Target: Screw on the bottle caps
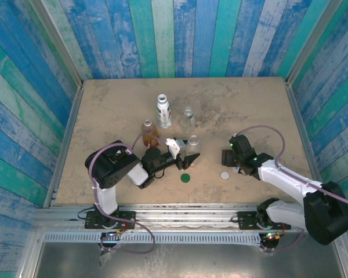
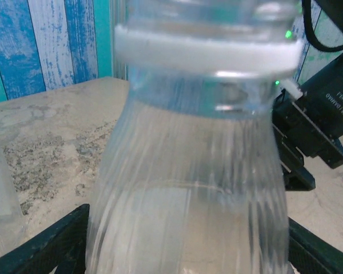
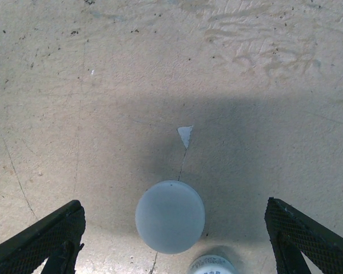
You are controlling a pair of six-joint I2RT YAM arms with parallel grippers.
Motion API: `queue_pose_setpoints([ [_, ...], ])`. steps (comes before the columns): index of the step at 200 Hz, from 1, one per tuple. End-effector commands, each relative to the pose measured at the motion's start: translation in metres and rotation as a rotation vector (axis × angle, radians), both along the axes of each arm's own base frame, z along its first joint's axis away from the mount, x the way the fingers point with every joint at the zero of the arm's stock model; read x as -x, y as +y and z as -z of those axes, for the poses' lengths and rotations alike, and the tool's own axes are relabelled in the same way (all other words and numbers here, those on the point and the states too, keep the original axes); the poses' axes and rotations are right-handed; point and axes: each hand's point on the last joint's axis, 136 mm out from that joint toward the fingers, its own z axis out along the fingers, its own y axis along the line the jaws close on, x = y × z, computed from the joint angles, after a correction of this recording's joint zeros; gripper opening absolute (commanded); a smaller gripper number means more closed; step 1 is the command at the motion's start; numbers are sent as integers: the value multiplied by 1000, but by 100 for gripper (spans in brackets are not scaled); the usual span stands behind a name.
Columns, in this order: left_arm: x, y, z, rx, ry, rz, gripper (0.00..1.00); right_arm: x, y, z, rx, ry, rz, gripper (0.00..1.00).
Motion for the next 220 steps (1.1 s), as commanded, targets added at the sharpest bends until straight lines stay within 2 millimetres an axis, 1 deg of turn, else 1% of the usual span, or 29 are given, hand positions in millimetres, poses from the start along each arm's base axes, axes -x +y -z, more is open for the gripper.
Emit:
queue_pose_setpoints([
  [1, 1, -2, -30, 54, -51, 9, 74, 4, 2, 9, 3, 21, -14, 85],
  [21, 0, -2, -27, 38, -45, 8, 72, 3, 3, 9, 1, 24, -14, 85],
  [40, 1, -1, -29, 46, -51, 8, 65, 2, 3, 8, -1, 22, -13, 84],
  [50, 2, -2, -28, 45, -50, 11, 64, 2, 3, 8, -1, 22, -13, 83],
  [81, 4, -3, -27, 42, -50, 23, 55, 1, 4, 7, 3, 21, -21, 81],
  [95, 4, -2, -29, 46, -55, 22, 55, -1, 4, 8, 7, 21, -20, 80],
  [114, 4, -1, -28, 36, -60, 20, 58, -3, 2, 12, 26, 32, -10, 78],
  [139, 5, 0, -24, 12, -68, 16, 59, -4, 2, 21, 48, 63, -13, 74],
  [154, 5, 1, -23, 5, -70, 16, 59, -4, 3, 29, 56, 88, -14, 71],
  [171, 5, 1, -21, -4, -71, 12, 60, -4, 5, 33, 56, 104, -17, 62],
  [195, 5, 0, -19, -11, -70, 14, 60, -4, 7, 34, 53, 111, -23, 59],
  [207, 4, 1, -19, -10, -69, 12, 60, -3, 6, 35, 54, 118, -26, 55],
  [220, 4, 1, -19, -13, -69, 11, 60, -2, 7, 34, 53, 125, -29, 52],
])
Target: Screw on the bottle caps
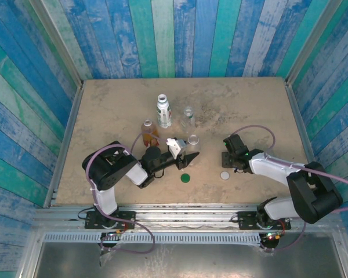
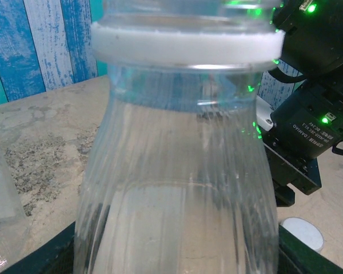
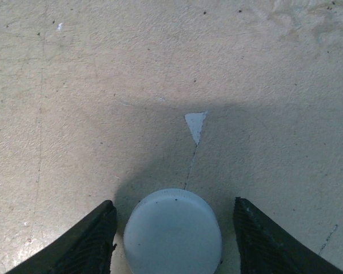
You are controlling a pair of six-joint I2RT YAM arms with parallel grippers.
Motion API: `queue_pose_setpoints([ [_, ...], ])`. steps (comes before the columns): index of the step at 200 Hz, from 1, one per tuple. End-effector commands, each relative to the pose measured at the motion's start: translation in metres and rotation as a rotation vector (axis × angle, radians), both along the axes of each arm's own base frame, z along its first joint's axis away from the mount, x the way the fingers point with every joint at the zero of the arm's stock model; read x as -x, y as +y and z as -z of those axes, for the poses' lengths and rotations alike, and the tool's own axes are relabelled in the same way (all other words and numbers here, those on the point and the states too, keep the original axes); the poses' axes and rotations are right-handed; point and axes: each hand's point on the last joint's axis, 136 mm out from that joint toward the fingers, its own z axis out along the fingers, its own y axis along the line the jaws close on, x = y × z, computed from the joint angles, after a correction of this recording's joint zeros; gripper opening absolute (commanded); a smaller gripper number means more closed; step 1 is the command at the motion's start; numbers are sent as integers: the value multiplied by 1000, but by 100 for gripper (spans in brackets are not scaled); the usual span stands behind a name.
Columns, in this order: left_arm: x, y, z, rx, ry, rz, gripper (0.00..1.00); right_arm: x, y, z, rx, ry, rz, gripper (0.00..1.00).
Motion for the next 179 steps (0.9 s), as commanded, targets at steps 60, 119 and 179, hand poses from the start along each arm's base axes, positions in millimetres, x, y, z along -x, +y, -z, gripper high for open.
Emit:
queue_pose_setpoints([
  [60, 2, 2, -19, 14, -54, 0, 60, 7, 4, -4, -13, 34, -18, 51],
  [119, 2, 2, -18, 8, -51, -3, 61, 9, 2, -4, -9, 32, -15, 41],
  [179, 2, 2, -16, 7, -52, -5, 61, 5, 9, -33, -21, -10, -52, 41],
])
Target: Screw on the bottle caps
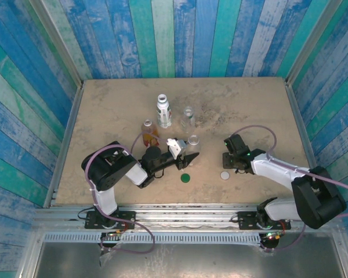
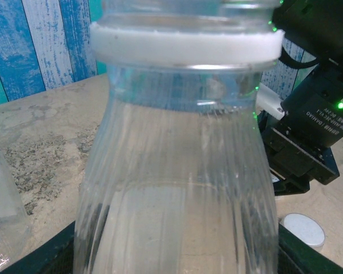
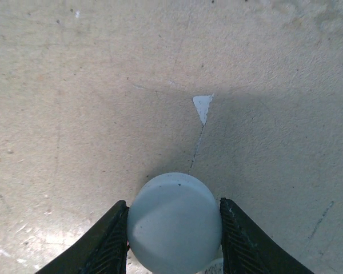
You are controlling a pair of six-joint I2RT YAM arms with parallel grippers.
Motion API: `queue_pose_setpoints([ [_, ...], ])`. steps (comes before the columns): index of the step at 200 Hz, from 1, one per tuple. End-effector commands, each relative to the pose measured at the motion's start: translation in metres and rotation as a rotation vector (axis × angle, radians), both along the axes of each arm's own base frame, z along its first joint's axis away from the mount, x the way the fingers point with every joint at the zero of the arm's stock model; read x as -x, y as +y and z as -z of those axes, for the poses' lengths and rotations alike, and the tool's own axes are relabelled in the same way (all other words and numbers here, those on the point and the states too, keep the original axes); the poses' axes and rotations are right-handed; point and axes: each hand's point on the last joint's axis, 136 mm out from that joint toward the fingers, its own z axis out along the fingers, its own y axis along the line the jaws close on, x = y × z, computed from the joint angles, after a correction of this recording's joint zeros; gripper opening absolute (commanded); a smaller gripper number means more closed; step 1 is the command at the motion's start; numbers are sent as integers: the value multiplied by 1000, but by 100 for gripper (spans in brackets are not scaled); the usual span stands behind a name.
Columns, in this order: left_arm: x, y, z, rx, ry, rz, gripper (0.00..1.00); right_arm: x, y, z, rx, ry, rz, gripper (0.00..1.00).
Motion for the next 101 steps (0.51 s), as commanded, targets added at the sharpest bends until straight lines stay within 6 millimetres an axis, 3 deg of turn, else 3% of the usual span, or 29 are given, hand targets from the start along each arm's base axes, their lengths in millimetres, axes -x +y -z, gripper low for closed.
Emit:
queue_pose_setpoints([
  [1, 2, 2, -17, 22, -46, -3, 61, -3, 6, -22, -7, -25, -25, 41],
  [30, 2, 2, -16, 14, -47, -4, 61, -2, 14, -41, -24, -25, -65, 41],
  [87, 3, 3, -12, 3, -44, -4, 61, 1, 37, -99, -38, -48, -161, 41],
  [101, 3, 3, -11, -2, -44, -5, 62, 6, 52, -116, -48, -71, -214, 41],
])
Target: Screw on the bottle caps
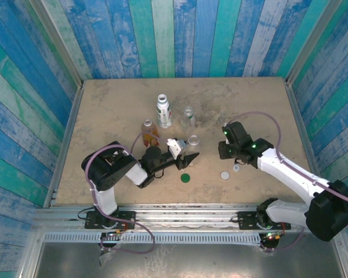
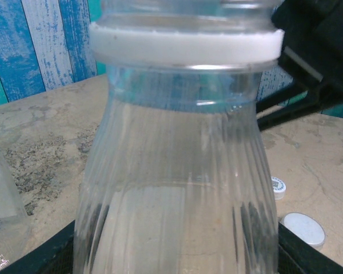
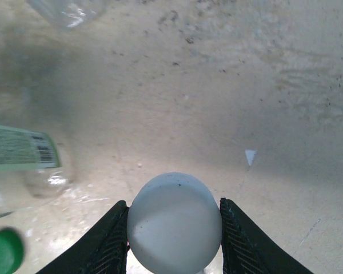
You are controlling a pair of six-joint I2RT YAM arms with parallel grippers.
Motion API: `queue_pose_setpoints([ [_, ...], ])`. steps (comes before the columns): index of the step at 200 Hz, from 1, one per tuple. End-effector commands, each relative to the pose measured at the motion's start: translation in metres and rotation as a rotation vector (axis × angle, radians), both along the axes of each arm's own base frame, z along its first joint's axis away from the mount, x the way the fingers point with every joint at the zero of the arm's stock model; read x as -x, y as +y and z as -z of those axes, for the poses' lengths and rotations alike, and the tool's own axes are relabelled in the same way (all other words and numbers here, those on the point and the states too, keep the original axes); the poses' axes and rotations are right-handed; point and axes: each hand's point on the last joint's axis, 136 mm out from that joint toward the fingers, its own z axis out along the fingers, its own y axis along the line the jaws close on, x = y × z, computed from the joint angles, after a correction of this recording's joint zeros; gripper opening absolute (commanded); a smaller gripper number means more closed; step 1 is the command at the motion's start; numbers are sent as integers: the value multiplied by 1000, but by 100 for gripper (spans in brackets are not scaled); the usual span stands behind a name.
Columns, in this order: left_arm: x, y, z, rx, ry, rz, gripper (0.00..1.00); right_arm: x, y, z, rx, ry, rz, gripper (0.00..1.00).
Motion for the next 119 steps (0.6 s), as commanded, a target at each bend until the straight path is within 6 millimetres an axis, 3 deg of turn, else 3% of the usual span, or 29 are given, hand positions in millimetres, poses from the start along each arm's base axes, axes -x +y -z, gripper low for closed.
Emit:
queue_pose_setpoints([
  [1, 3, 3, -11, 0, -40, -4, 62, 16, 11, -20, 28, 17, -76, 41],
  [69, 2, 3, -8, -9, -41, -6, 62, 19, 57, -91, -48, -87, -203, 41],
  [119, 3, 3, -8, -1, -45, -4, 61, 20, 97, -108, -64, -92, -322, 41],
])
